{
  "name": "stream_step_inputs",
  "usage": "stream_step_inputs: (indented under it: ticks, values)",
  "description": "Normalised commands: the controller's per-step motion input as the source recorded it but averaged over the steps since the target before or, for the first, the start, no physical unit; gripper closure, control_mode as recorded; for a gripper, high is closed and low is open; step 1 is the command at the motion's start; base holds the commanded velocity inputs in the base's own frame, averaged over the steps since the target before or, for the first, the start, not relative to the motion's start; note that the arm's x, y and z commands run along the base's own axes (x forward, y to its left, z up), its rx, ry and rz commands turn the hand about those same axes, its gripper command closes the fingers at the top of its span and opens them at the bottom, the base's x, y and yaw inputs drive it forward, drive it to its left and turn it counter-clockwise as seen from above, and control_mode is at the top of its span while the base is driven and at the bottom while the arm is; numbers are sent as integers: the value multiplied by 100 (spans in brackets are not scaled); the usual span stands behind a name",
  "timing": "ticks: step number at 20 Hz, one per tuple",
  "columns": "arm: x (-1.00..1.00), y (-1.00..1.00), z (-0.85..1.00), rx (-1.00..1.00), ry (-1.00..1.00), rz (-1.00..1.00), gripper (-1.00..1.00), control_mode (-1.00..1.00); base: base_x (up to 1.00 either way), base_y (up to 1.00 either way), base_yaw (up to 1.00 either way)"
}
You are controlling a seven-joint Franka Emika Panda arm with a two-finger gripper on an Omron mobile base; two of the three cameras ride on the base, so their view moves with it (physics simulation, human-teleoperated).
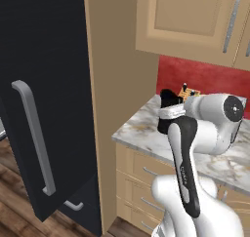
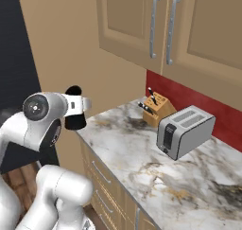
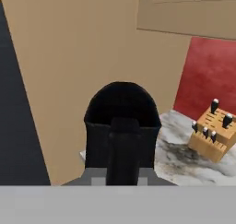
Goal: Move the beet and grapes from the top shelf to the second highest shelf to make space. Then, place the pitcher from the counter on the cleared top shelf.
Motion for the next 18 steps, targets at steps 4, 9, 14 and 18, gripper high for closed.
stream_step_inputs:
  ticks: [4, 9, 14, 18]
  values:
    - [-26, 4, 34, 0, 15, -21, 100, -100, 0, 0, 0]
    - [-18, -8, 0, 0, 1, -6, 100, -100, 0, 0, 0]
    - [-1, -1, 0, 0, -1, 0, 100, -100, 0, 0, 0]
    - [0, 0, 0, 0, 0, 0, 100, -100, 0, 0, 0]
